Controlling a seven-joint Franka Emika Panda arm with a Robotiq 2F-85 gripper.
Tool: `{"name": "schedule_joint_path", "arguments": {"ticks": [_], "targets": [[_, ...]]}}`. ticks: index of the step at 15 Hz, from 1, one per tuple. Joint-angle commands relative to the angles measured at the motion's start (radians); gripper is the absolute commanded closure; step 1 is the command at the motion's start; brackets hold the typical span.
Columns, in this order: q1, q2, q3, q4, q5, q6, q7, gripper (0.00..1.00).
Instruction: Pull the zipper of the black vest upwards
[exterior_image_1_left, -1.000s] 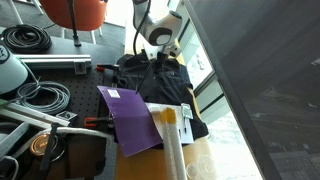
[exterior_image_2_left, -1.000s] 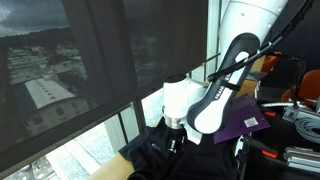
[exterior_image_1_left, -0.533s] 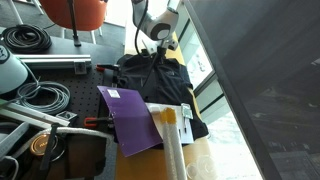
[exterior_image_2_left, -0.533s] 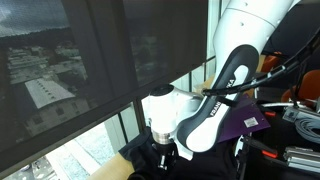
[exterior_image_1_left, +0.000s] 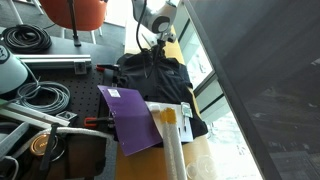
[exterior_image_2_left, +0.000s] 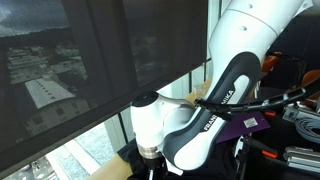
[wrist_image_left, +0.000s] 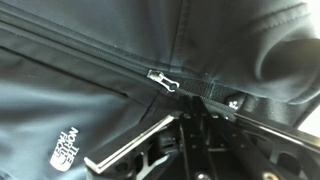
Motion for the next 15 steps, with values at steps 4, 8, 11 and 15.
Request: {"name": "schedule_joint_path", "arguments": {"ticks": [4, 8, 11, 15], "targets": [[0.031, 0.058, 0.048, 0.147, -0.007, -0.075, 0.012, 0.98], [0.036, 0.075, 0.058, 0.184, -0.006, -0.083, 0.002, 0.98], [0.036, 0.075, 0.06, 0.191, -0.007, -0.078, -0.005, 0.98], [0.04, 0.061, 0.073, 0.204, -0.004, -0.081, -0.009, 0.98]]}}
